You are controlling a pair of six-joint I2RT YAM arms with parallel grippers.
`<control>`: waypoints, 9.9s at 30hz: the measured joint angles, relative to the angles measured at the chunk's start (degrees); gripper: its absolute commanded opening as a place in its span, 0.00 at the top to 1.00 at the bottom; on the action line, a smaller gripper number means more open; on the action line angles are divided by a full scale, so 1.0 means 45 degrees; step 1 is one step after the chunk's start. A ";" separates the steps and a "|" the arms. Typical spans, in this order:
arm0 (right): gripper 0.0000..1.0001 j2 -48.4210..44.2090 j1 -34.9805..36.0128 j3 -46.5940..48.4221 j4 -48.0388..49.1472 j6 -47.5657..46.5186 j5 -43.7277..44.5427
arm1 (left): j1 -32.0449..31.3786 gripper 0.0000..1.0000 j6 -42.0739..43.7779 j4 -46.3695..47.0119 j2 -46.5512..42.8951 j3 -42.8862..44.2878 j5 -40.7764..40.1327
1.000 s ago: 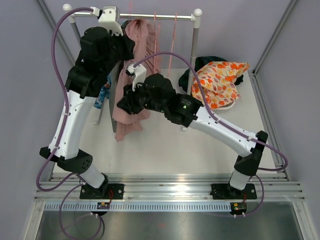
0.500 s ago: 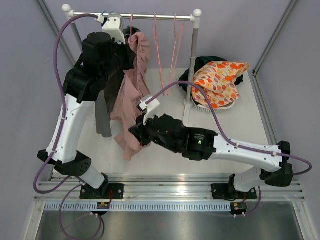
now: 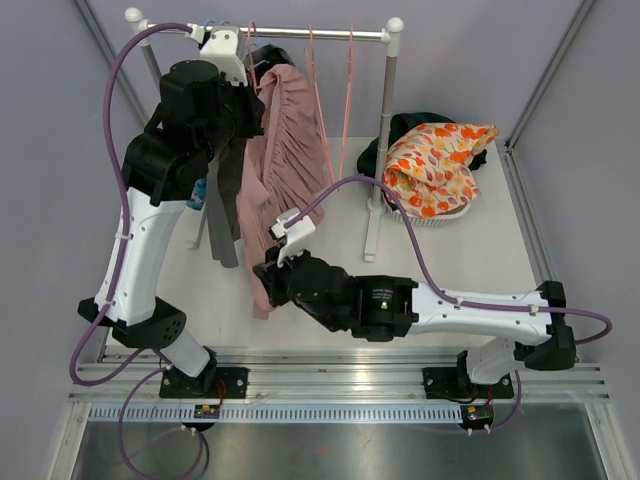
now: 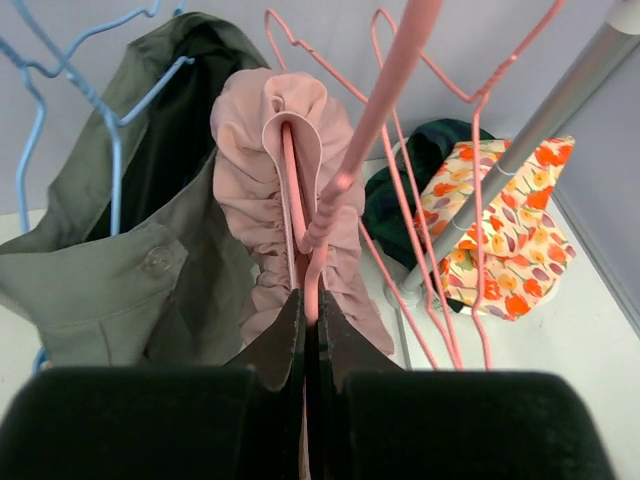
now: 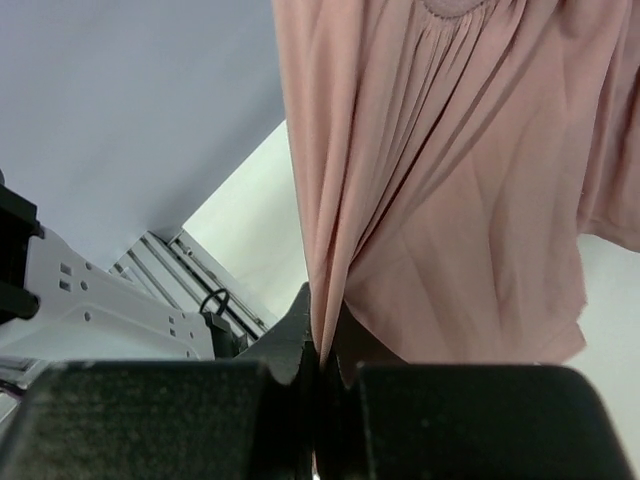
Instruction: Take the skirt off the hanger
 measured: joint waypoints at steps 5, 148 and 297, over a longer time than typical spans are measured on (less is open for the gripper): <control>1.00 0.1438 0.0622 0.1297 -0.0316 0.0321 0.1287 | 0.0481 1.00 -0.0306 0.0126 -0.0189 -0.0593 -0.0495; 1.00 -0.0593 -0.4323 0.9991 -0.2550 -1.1827 0.4328 | -0.1428 1.00 -0.3866 -0.1676 -0.7970 -1.0477 0.1413; 0.01 0.1734 -0.4881 0.5634 -0.0491 -0.2705 -0.7776 | 0.2778 1.00 -0.1836 0.1064 -0.0845 -0.2040 0.1132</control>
